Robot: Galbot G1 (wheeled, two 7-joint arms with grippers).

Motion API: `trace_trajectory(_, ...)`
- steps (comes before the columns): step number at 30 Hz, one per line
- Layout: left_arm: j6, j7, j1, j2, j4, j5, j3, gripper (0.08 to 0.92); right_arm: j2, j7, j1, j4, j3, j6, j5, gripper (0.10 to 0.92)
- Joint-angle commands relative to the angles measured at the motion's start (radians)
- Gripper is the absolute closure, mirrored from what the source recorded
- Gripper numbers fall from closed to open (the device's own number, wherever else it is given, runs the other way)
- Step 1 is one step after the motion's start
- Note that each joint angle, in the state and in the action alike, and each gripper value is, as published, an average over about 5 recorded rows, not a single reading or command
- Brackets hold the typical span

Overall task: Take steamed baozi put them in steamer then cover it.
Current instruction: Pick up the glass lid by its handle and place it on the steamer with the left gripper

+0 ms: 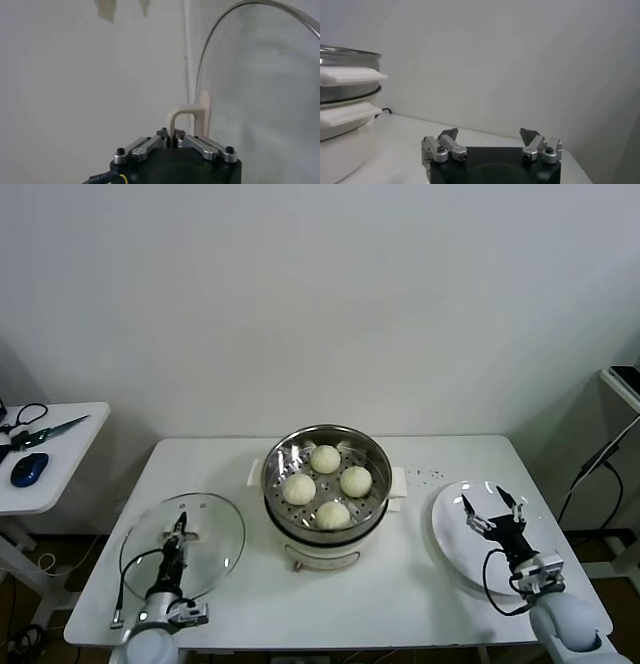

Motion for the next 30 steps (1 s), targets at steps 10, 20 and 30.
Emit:
trace_trajectory(10,0.336,0.135,0.237,0.143,-0.618,-0.122,0.036,0.851,-0.038,-0.017,0.024,-0.028,-0.02,0.003,-0.011,0.203)
trace_trajectory(20,0.579,0.214,0.107,0.395,-0.663,-0.128,0.307,0.851,-0.068,-0.015,0.077,-0.066,-0.065,0.003,-0.017,0.203)
trace_trajectory(30,0.758,0.561,-0.381,0.366,-0.594,0.021,0.762,0.851,-0.066,-0.021,0.134,-0.128,-0.099,0.011,-0.035,0.203)
